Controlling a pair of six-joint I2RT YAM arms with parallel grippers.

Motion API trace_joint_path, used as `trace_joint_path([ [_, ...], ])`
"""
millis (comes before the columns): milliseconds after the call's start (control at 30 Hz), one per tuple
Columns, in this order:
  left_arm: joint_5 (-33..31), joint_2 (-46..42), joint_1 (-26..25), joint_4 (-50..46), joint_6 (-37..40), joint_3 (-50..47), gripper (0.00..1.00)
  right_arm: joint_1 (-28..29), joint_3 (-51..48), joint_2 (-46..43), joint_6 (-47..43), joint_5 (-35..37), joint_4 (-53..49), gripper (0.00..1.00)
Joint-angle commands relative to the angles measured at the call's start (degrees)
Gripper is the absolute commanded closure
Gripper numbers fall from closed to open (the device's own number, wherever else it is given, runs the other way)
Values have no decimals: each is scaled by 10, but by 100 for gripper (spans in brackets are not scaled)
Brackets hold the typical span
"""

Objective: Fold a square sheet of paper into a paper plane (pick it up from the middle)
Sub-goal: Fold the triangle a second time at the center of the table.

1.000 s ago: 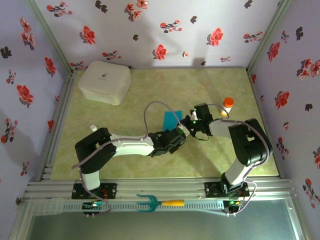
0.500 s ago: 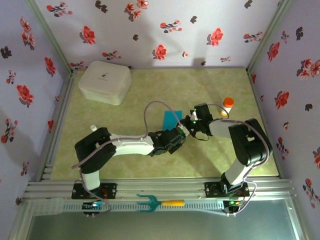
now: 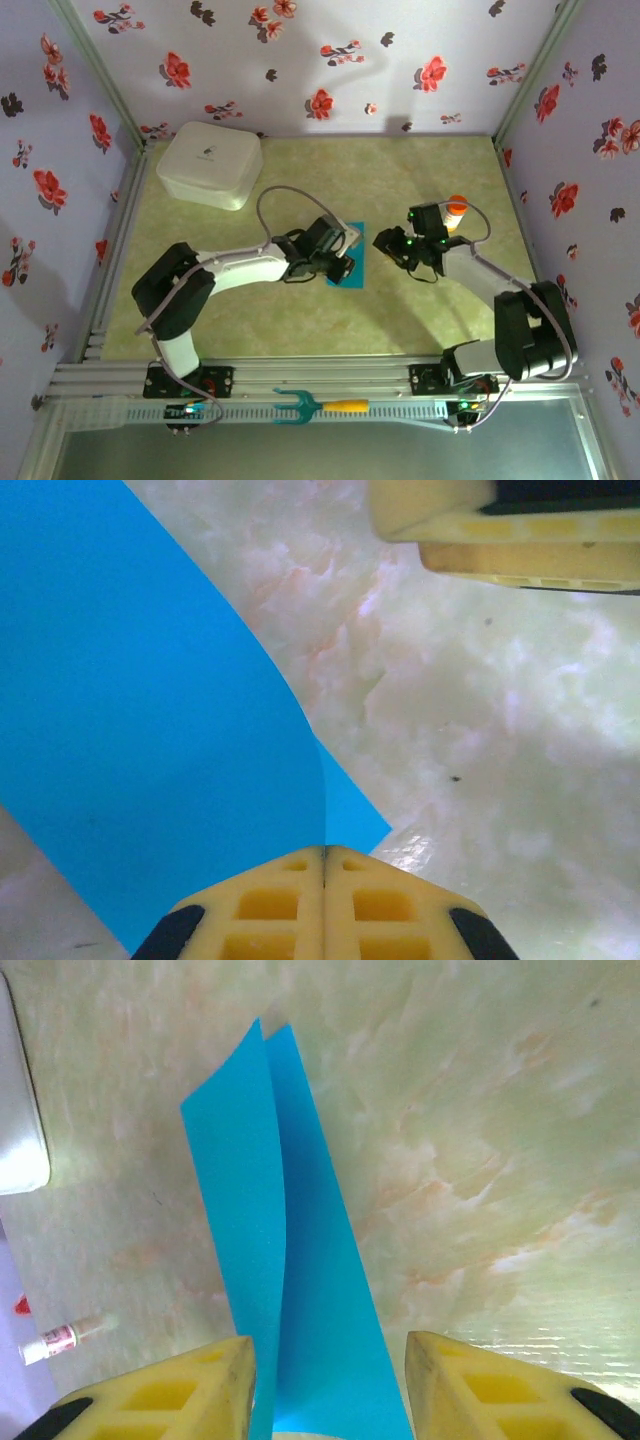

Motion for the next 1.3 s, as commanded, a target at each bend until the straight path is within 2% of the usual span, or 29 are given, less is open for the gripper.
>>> trace_joint_path([
  [0,113,3,13,12,-52,22,100,-2,-24,-31,-12,36,-33,58],
  [133,158,19,23,24,-80,36,100,-1,-67,-68,5,20,5,66],
  [267,184,32,29,43,-107,43,100,1,-97,-78,28,-17,36,79],
  [433,184,43,36,46,-119,41,100,18,-116,-51,48,-67,93,91],
  [600,174,49,37,32,-116,37,100,41,-105,-3,48,-79,115,100],
  [867,161,52,38,23,-115,34,100,44,-114,44,60,-90,154,100],
  [1267,143,58,50,19,-108,16,100,45,-101,100,17,-42,87,100],
])
